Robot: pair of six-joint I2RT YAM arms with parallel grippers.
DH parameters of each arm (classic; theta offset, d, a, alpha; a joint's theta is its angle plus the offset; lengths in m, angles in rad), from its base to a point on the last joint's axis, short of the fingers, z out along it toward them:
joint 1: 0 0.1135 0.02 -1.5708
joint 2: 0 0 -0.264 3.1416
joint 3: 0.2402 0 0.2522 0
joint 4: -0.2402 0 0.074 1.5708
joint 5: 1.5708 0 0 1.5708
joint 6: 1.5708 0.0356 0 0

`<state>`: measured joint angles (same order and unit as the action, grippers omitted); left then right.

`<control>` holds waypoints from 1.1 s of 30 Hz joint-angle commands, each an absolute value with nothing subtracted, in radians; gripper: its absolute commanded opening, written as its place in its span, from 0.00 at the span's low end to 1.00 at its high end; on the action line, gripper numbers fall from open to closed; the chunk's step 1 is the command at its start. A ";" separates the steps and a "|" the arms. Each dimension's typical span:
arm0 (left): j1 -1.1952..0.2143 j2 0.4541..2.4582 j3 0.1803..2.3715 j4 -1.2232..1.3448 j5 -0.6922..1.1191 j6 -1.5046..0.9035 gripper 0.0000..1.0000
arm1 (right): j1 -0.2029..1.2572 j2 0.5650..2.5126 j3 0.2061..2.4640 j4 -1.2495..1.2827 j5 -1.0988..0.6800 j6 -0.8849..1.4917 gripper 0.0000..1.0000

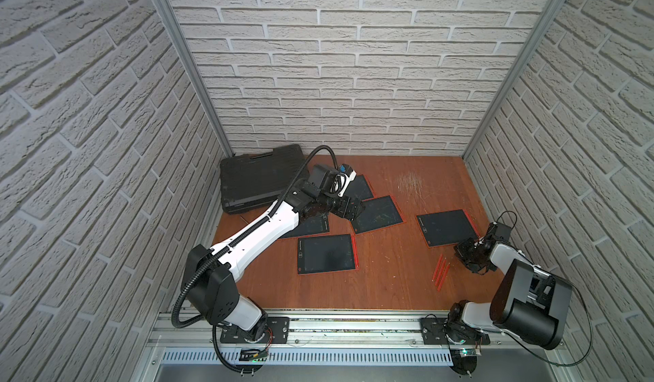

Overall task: Place the stylus back onto the writing tablet
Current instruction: Move the writing tablet to the center of the board.

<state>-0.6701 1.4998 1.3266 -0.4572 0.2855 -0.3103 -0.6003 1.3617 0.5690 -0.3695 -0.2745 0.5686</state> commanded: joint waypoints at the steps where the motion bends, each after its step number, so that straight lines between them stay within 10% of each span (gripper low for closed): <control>1: -0.675 1.497 1.328 -0.446 0.294 -0.311 0.98 | -0.604 1.395 0.590 -0.328 -0.267 0.573 0.03; 33: -0.670 1.506 1.322 -0.443 0.272 -0.308 0.98 | -0.538 1.651 0.774 -0.241 -0.295 0.642 0.03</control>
